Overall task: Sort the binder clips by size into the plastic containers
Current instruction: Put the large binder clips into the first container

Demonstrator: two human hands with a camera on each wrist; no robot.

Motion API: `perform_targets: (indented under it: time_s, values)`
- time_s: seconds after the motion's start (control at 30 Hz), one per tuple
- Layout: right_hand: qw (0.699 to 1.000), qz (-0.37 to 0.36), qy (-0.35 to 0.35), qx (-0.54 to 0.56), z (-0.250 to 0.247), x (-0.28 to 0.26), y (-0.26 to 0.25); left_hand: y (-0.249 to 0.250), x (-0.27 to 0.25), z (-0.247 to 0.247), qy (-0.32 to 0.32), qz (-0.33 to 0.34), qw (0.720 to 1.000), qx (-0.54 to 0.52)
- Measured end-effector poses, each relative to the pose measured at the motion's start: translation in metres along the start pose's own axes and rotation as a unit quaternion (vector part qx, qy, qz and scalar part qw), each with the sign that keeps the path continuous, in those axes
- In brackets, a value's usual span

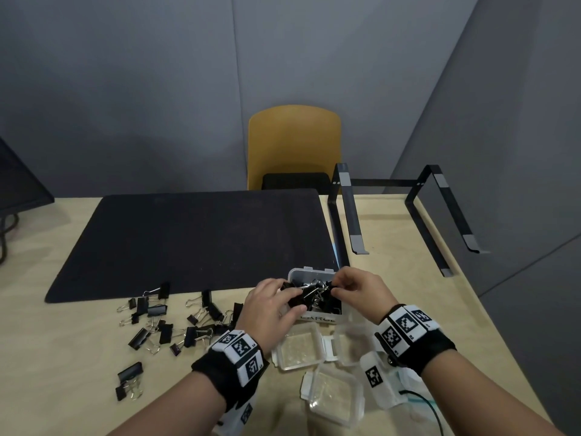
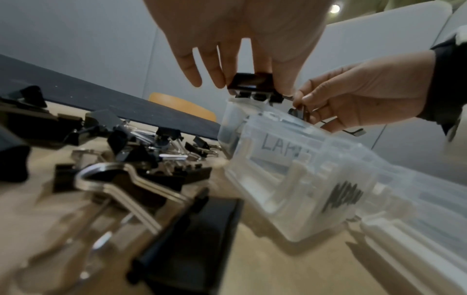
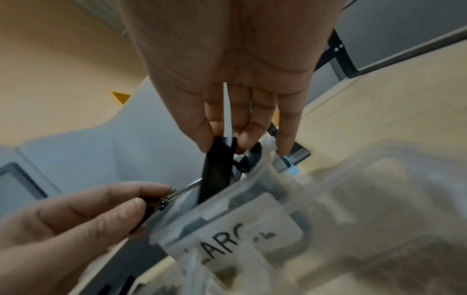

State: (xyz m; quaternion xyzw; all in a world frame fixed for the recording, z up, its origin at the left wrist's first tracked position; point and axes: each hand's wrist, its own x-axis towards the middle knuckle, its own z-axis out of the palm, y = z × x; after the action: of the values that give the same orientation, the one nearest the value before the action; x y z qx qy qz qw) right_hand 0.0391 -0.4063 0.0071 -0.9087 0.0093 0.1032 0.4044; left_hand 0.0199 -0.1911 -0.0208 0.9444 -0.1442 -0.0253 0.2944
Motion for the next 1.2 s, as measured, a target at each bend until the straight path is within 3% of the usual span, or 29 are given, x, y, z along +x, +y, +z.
perform_targets:
  time_s: [0.1, 0.17, 0.4, 0.6, 0.73, 0.87, 1.2]
  values:
    - [0.999, -0.002, 0.001, 0.032, -0.003, 0.000, 0.001, 0.002, 0.003, -0.001, 0.060, -0.007, 0.997, -0.042]
    - [0.999, 0.000, 0.009, 0.035, -0.004, 0.000, 0.004, 0.003, 0.006, -0.002, 0.066, -0.006, 0.997, -0.046]
    - [0.999, 0.020, 0.038, 0.032, -0.005, -0.004, 0.007, 0.011, 0.023, 0.007, -0.028, 0.015, 0.999, 0.020]
    - [0.997, 0.016, 0.071, -0.010, 0.000, -0.009, -0.002, 0.005, 0.030, 0.010, -0.039, 0.037, 0.997, 0.063]
    - [0.997, 0.028, 0.044, -0.048, 0.006, -0.010, -0.003, 0.008, 0.036, 0.008, -0.087, 0.086, 0.991, 0.062]
    - [0.997, 0.064, 0.016, -0.030, 0.007, -0.005, 0.000, 0.007, 0.037, 0.010, -0.159, 0.085, 0.979, 0.091]
    - [0.993, 0.111, 0.000, 0.032, 0.006, -0.008, 0.004, 0.008, 0.034, 0.021, -0.179, 0.052, 0.980, 0.071]
